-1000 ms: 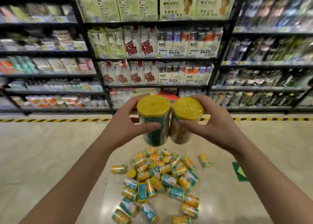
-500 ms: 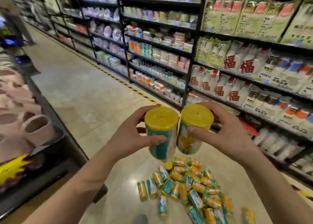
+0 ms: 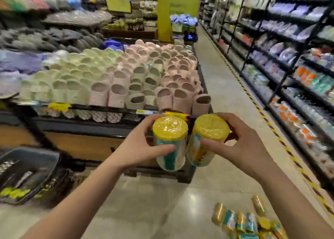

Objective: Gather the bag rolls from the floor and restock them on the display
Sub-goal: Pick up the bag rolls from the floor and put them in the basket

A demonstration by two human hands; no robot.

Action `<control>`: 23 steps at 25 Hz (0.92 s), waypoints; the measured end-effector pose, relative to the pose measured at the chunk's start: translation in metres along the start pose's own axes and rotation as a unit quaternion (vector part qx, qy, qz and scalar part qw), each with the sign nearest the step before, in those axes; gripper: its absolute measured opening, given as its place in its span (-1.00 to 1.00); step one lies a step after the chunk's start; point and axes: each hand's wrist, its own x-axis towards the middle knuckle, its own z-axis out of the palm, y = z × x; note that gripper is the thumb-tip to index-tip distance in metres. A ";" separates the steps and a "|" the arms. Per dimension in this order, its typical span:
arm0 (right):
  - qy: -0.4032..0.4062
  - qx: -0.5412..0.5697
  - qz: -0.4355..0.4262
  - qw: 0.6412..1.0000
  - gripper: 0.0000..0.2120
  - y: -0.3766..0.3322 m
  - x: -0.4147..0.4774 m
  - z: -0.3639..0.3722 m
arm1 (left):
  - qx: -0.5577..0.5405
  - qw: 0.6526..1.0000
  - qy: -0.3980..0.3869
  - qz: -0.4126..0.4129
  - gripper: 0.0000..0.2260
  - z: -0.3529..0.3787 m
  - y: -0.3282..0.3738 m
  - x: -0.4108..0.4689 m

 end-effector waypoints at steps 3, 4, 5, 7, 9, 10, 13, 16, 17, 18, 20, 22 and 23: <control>-0.077 0.036 -0.040 0.996 -0.47 -0.055 0.031 0.106 | 0.019 0.995 0.094 -0.035 -0.35 -0.103 -0.033 -0.061; -0.101 0.043 -0.053 0.993 -0.47 -0.075 0.040 0.143 | 0.032 0.991 0.124 -0.047 -0.35 -0.138 -0.045 -0.082; -0.125 0.050 -0.065 0.989 -0.48 -0.097 0.049 0.181 | 0.042 0.986 0.149 -0.060 -0.35 -0.173 -0.057 -0.103; -0.170 0.079 -0.082 0.979 -0.46 -0.138 0.064 0.252 | 0.058 0.977 0.185 -0.084 -0.35 -0.236 -0.075 -0.142; -0.220 0.094 -0.093 0.967 -0.44 -0.172 0.076 0.315 | 0.070 0.968 0.221 -0.096 -0.37 -0.291 -0.092 -0.177; -0.240 0.098 -0.102 0.960 -0.43 -0.187 0.083 0.347 | 0.070 0.962 0.241 -0.106 -0.37 -0.319 -0.098 -0.192; -0.295 0.109 -0.125 0.941 -0.44 -0.234 0.102 0.431 | 0.068 0.941 0.302 -0.137 -0.40 -0.391 -0.120 -0.232; -0.331 0.132 -0.134 0.924 -0.44 -0.255 0.116 0.475 | 0.073 0.926 0.338 -0.152 -0.40 -0.426 -0.132 -0.248; -0.354 0.137 -0.140 0.915 -0.44 -0.265 0.127 0.501 | 0.081 0.917 0.357 -0.159 -0.40 -0.446 -0.141 -0.256; -0.369 0.136 -0.149 0.907 -0.44 -0.272 0.138 0.525 | 0.083 0.911 0.370 -0.163 -0.39 -0.463 -0.149 -0.260; -0.397 0.137 -0.165 0.893 -0.43 -0.290 0.162 0.570 | 0.081 0.898 0.392 -0.180 -0.36 -0.497 -0.166 -0.261; -0.410 0.138 -0.186 0.882 -0.42 -0.303 0.191 0.610 | 0.088 0.888 0.408 -0.194 -0.33 -0.529 -0.181 -0.254; -0.415 0.133 -0.198 0.878 -0.41 -0.308 0.206 0.628 | 0.089 0.886 0.409 -0.202 -0.33 -0.544 -0.189 -0.247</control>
